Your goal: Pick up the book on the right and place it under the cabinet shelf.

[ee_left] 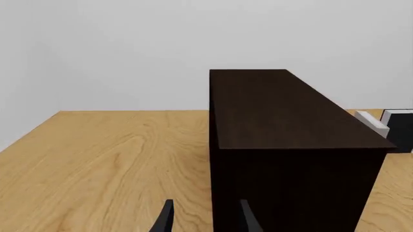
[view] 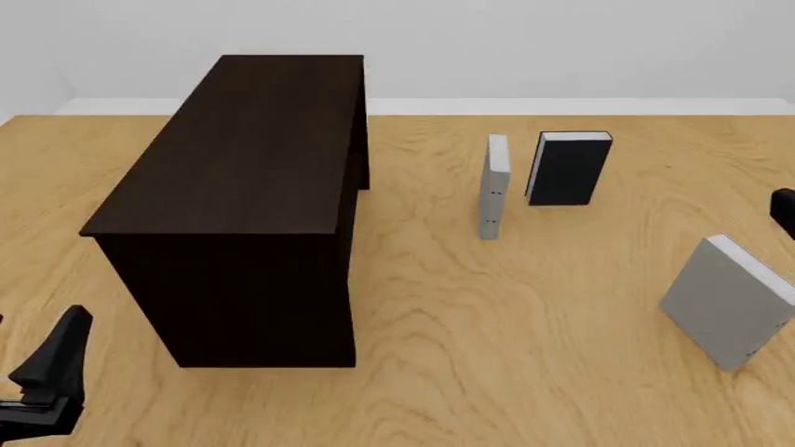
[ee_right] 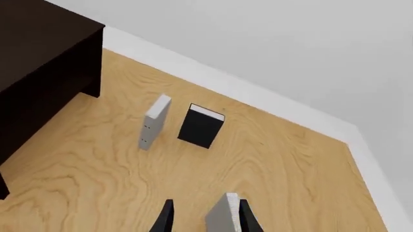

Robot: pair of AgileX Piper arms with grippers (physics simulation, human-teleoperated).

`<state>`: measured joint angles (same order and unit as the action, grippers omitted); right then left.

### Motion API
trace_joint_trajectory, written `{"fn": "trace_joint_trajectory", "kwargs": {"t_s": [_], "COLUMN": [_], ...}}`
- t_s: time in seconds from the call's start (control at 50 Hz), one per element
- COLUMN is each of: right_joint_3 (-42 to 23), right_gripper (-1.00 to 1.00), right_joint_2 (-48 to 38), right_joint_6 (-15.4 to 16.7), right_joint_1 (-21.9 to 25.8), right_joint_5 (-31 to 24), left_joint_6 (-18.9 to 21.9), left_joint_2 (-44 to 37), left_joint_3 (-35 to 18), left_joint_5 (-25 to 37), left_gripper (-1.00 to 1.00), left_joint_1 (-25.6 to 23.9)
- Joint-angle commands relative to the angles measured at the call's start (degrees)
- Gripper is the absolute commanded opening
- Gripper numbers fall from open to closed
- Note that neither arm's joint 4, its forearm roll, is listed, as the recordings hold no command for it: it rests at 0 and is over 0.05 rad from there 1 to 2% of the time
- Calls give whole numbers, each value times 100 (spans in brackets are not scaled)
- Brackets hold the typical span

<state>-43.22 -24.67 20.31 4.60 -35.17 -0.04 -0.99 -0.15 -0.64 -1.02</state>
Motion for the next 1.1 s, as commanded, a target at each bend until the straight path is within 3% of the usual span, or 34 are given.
{"fn": "trace_joint_trajectory", "kwargs": {"t_s": [0.02, 0.24, 0.26, 0.6, 0.68, 0.92, 1.04, 1.1], "right_joint_3": [-512, -644, -589, -181, -61, 222, 378, 333], "right_gripper": [100, 100, 100, 100, 100, 100, 100, 100], "right_joint_2": [-450, -963, -990, -1495, -1747, -2282, -2522, -2593], "right_joint_6": [332, 579, 737, 1058, 1272, 1267, 1565, 1542], "right_joint_1": [-220, -545, -670, -948, -1085, -1184, -1438, -1454], "right_joint_5": [-430, -547, -481, -272, -174, 201, 454, 466], "left_joint_6": [0, 0, 0, 1, 1, 2, 3, 2], "left_joint_2": [10, 20, 22, -25, -25, -30, -16, -14], "left_joint_3": [-1, -5, -3, -8, -10, -2, 4, 2], "left_joint_5": [9, 22, 22, -20, -18, -30, -23, -18], "left_gripper": [100, 100, 100, 100, 100, 100, 100, 100], "left_joint_1": [-8, -7, -8, -8, -8, -8, -8, -8]}}
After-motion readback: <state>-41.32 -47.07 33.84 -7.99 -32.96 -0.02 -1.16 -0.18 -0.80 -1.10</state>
